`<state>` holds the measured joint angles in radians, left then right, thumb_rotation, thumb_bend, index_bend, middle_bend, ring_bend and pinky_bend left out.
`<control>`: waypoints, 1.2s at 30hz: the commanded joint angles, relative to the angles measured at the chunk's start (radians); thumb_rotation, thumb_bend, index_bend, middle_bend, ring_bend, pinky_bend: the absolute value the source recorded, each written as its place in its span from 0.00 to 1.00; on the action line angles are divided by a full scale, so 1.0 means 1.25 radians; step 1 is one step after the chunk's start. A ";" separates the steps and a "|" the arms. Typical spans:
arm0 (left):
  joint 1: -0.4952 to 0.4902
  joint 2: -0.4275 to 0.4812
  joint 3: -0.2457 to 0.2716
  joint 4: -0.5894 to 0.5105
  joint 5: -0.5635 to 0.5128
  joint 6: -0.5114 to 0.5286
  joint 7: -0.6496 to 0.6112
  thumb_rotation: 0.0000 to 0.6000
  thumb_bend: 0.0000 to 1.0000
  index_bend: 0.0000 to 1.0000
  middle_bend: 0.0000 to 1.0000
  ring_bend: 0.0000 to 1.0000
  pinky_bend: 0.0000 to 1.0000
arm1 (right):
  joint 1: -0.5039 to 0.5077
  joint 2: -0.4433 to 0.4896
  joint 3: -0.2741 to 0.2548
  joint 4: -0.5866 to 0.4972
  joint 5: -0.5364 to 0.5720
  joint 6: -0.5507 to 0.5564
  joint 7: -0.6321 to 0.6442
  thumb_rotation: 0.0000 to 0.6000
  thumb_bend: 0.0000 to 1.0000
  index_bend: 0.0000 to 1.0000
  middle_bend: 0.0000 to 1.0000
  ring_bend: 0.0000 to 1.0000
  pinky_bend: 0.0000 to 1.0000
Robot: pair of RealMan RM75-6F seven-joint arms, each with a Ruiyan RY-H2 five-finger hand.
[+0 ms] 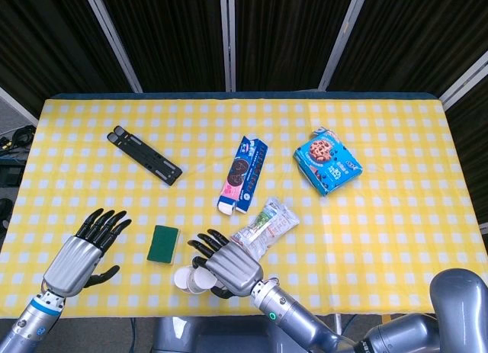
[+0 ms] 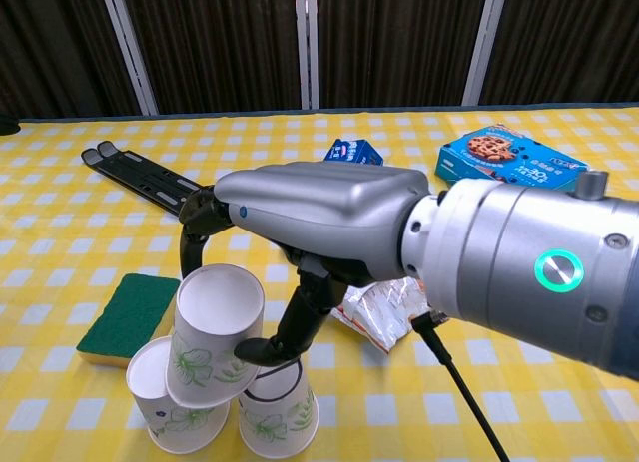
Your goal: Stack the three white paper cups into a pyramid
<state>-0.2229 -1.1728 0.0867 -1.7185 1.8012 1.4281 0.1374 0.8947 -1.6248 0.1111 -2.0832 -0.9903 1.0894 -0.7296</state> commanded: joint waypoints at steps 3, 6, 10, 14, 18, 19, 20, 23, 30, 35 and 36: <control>0.000 0.000 0.000 -0.001 0.001 0.000 0.001 1.00 0.22 0.04 0.00 0.00 0.00 | 0.004 -0.001 -0.002 -0.010 0.009 0.011 -0.018 1.00 0.17 0.32 0.05 0.00 0.00; 0.000 0.000 0.001 -0.002 0.002 -0.001 0.003 1.00 0.22 0.04 0.00 0.00 0.00 | 0.008 0.001 -0.001 -0.021 0.016 0.021 -0.036 1.00 0.16 0.29 0.03 0.00 0.00; 0.000 0.001 0.000 -0.002 0.002 -0.001 0.003 1.00 0.22 0.04 0.00 0.00 0.00 | 0.016 0.006 0.002 -0.042 0.032 0.037 -0.067 1.00 0.15 0.26 0.02 0.00 0.00; 0.001 0.002 0.001 -0.002 0.003 0.000 0.002 1.00 0.22 0.04 0.00 0.00 0.00 | 0.022 0.012 0.004 -0.062 0.046 0.056 -0.100 1.00 0.15 0.25 0.01 0.00 0.00; 0.002 0.002 0.001 -0.002 0.005 0.002 0.000 1.00 0.22 0.04 0.00 0.00 0.00 | 0.025 0.018 0.007 -0.077 0.053 0.076 -0.121 1.00 0.15 0.25 0.00 0.00 0.00; 0.002 0.003 0.001 -0.002 0.005 0.003 0.000 1.00 0.22 0.04 0.00 0.00 0.00 | 0.024 0.022 0.007 -0.081 0.054 0.083 -0.127 1.00 0.15 0.25 0.00 0.00 0.00; 0.003 0.003 0.001 -0.002 0.005 0.004 -0.001 1.00 0.22 0.04 0.00 0.00 0.00 | 0.023 0.028 0.007 -0.083 0.052 0.092 -0.136 1.00 0.15 0.25 0.00 0.00 0.00; 0.004 0.004 0.002 -0.002 0.007 0.008 -0.002 1.00 0.22 0.04 0.00 0.00 0.00 | 0.015 0.051 -0.002 -0.095 0.044 0.127 -0.167 1.00 0.15 0.24 0.00 0.00 0.00; 0.008 0.006 0.001 -0.002 0.009 0.016 -0.002 1.00 0.22 0.04 0.00 0.00 0.00 | -0.045 0.154 -0.035 -0.114 -0.021 0.217 -0.174 1.00 0.15 0.22 0.00 0.00 0.00; 0.010 0.005 0.001 -0.004 0.010 0.018 0.003 1.00 0.22 0.04 0.00 0.00 0.00 | -0.137 0.257 -0.075 -0.094 -0.113 0.282 -0.064 1.00 0.15 0.17 0.00 0.00 0.00; 0.011 0.006 0.001 -0.004 0.010 0.019 0.003 1.00 0.22 0.04 0.00 0.00 0.00 | -0.154 0.272 -0.083 -0.083 -0.130 0.291 -0.035 1.00 0.15 0.16 0.00 0.00 0.00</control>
<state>-0.2095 -1.1655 0.0875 -1.7238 1.8140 1.4515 0.1412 0.7661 -1.3378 0.0420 -2.2111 -1.0879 1.4088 -0.8557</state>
